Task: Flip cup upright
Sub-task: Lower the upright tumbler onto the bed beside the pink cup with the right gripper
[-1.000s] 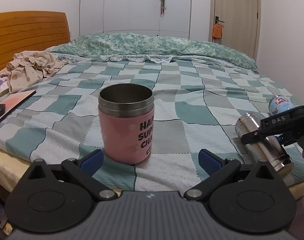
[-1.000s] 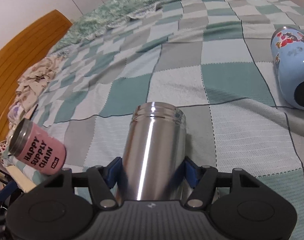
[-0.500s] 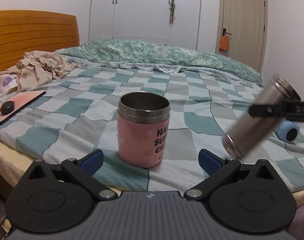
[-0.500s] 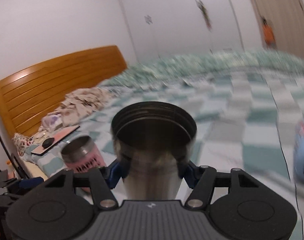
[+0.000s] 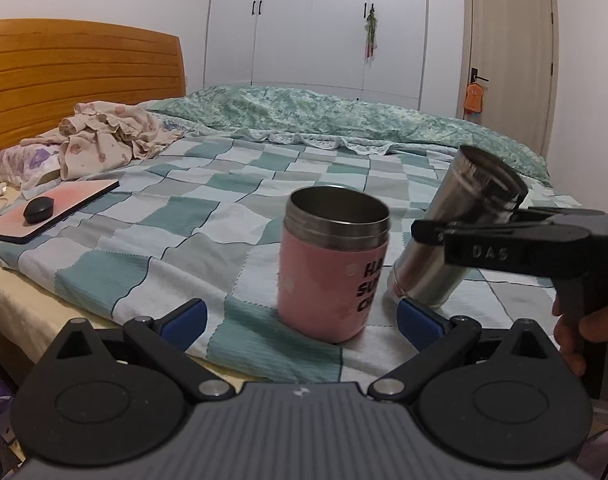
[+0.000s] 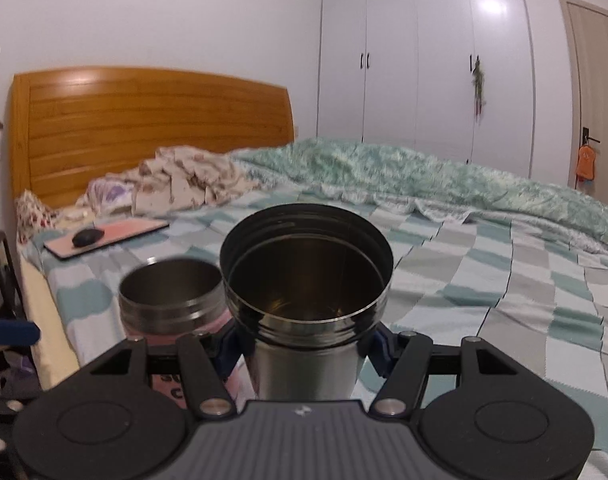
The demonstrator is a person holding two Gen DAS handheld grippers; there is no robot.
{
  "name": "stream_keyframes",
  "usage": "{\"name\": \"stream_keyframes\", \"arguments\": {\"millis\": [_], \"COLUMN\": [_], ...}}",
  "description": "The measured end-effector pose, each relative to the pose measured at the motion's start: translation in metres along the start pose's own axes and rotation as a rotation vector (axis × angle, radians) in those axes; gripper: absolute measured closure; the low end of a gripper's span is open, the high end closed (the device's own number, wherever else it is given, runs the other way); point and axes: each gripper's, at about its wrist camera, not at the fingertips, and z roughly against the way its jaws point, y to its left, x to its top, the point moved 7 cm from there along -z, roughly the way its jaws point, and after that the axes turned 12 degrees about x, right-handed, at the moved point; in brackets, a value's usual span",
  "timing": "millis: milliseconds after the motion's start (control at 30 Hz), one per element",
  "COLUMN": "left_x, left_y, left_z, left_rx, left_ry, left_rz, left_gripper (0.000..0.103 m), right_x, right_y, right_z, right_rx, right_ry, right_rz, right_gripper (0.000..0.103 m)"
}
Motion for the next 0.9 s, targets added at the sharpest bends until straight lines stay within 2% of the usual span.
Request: {"name": "stream_keyframes", "arguments": {"millis": [100,400,467,533,667,800,900], "left_x": [-0.001,-0.001,-0.001,0.0,0.003,0.008,0.011], "left_y": [0.004,0.006,0.006,0.006,0.001,-0.012,-0.027], "left_z": [-0.003,-0.003,-0.002,0.0,0.015,0.036,0.056], "left_rx": [0.001,0.007,0.01,0.011,0.004,-0.019,-0.048], "left_ry": [0.0,-0.001,0.0,-0.003,-0.031,-0.081,-0.136], "left_rz": [0.008,0.025,0.025,0.024,0.022,0.017,0.013], "left_gripper": [0.0,0.0,0.0,0.0,0.0,0.0,0.0], "right_x": [-0.008,-0.007,-0.005,-0.001,0.004,0.004,-0.002], "right_y": [-0.003,-0.014,-0.016,-0.018,-0.017,-0.017,-0.019], "right_z": [-0.012,-0.02,-0.017,-0.009,0.016,0.061,0.1], "right_rx": [-0.005,0.008,0.022,0.024,0.029,0.035,0.026], "right_ry": [0.032,0.04,0.042,0.016,-0.029,-0.116,-0.169], "right_rz": [-0.013,-0.038,-0.072,-0.082,-0.068,-0.052,-0.033], "right_gripper": [0.042,0.041,0.036,0.019,0.014,0.0,0.0]}}
